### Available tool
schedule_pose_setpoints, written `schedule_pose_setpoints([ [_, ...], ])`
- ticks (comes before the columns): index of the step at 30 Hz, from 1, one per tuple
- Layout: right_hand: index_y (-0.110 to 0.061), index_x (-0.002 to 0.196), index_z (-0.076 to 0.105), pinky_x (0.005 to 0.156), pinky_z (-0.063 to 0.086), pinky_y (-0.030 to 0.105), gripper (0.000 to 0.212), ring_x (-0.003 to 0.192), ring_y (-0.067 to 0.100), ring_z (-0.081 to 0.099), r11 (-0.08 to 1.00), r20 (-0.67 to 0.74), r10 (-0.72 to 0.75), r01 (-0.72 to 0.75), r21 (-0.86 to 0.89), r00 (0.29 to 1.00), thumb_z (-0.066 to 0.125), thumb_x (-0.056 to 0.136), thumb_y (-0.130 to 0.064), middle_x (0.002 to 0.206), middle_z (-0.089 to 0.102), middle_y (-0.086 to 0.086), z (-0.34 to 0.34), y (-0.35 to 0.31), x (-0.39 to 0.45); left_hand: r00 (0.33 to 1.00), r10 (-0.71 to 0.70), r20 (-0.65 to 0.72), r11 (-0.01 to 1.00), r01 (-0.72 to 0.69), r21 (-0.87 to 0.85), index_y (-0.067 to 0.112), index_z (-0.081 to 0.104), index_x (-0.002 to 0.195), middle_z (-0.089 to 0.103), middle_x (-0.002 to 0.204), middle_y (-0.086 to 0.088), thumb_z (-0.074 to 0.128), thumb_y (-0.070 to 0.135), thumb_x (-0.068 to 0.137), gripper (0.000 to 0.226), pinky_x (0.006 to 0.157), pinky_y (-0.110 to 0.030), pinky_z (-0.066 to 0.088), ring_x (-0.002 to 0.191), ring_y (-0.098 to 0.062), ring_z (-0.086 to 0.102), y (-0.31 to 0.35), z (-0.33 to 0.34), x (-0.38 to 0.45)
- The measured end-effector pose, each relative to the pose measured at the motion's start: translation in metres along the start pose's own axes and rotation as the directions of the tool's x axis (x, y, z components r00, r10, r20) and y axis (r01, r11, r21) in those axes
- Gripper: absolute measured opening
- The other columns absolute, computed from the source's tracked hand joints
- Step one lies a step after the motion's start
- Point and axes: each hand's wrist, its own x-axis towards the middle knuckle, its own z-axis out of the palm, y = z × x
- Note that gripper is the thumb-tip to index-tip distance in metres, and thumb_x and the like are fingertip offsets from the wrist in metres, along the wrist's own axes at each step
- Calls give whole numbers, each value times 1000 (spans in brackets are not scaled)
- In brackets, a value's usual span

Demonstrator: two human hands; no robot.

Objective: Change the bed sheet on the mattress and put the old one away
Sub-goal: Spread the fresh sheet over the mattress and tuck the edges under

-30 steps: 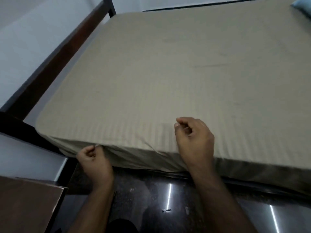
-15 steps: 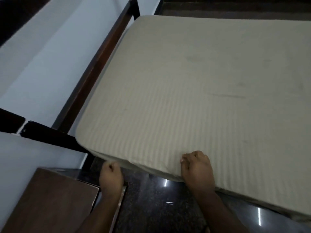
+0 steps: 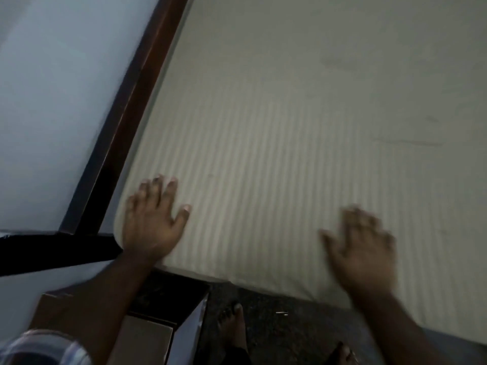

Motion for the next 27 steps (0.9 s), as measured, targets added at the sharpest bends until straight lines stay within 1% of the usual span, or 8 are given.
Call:
schedule_pose_setpoints([
  [3, -4, 148, 37, 107, 34, 63, 89, 137, 45, 37, 903, 18, 429, -429, 25, 903, 15, 92, -69, 152, 38, 25, -25, 88, -9, 938, -339, 65, 903, 344, -258, 21, 19, 159, 28, 161, -21, 34, 63, 97, 76, 115, -56, 28, 144, -44, 33, -32, -11, 17],
  [5, 3, 148, 34, 107, 30, 67, 90, 138, 52, 33, 857, -26, 513, -511, 63, 858, 17, 92, -65, 151, 35, 33, -28, 67, -2, 895, -444, 48, 829, 430, -356, 12, 19, 157, 33, 155, -28, 33, 57, 96, 77, 111, -58, 33, 137, -49, 39, -32, -18, 20],
  [8, -1, 145, 44, 108, 31, 67, 73, 139, 49, 37, 991, -152, 82, -64, 115, 985, 34, 94, -52, 151, 40, 29, -14, -51, 17, 986, -68, -149, 988, 46, -145, 7, 28, 155, 31, 157, -26, 37, 43, 97, 70, 111, -61, 29, 141, -47, 34, 7, -23, 24],
  [10, -13, 149, 44, 114, 24, 66, 65, 145, 41, 34, 969, -156, -176, 200, 147, 972, 37, 97, -52, 157, 38, 18, -1, -143, 23, 973, 216, -83, 971, -222, -83, 17, 33, 156, 31, 162, -13, 36, 46, 96, 66, 117, -60, 19, 149, -38, 27, 46, -17, 30],
  [13, -27, 153, 40, 119, 15, 61, 61, 150, 29, 28, 934, -104, -302, 316, 165, 948, 38, 98, -55, 162, 32, 4, 10, -184, 31, 918, 394, 51, 919, -394, -14, 33, 32, 155, 30, 164, -4, 28, 54, 96, 63, 119, -60, 18, 151, -30, 25, 71, 4, 39],
  [18, -24, 158, 27, 118, 19, 61, 76, 152, 32, 20, 993, 7, 108, -108, -55, 994, 14, 97, -68, 166, 22, 5, 2, 0, 8, 969, 248, 19, 969, -248, 11, 26, 37, 155, 31, 162, -13, 34, 57, 95, 67, 119, -56, 17, 148, -37, 28, 11, 1, 46],
  [21, -14, 158, 23, 115, 18, 66, 84, 152, 37, 15, 876, 25, 478, -478, 60, 878, 12, 94, -67, 165, 18, 15, -22, 56, -12, 996, 93, -9, 995, -94, -33, 18, 36, 154, 30, 161, -17, 34, 53, 95, 68, 117, -64, 15, 148, -42, 23, 27, -11, 42],
  [27, -15, 148, 48, 118, 21, 60, 55, 147, 31, 35, 975, -107, -143, 159, 153, 984, 38, 102, -44, 157, 41, 9, 4, -108, -39, 887, 460, 44, 887, -457, -63, 25, 42, 152, 37, 160, -7, 33, 43, 100, 56, 118, -62, 19, 149, -33, 30, 152, 7, -45],
])
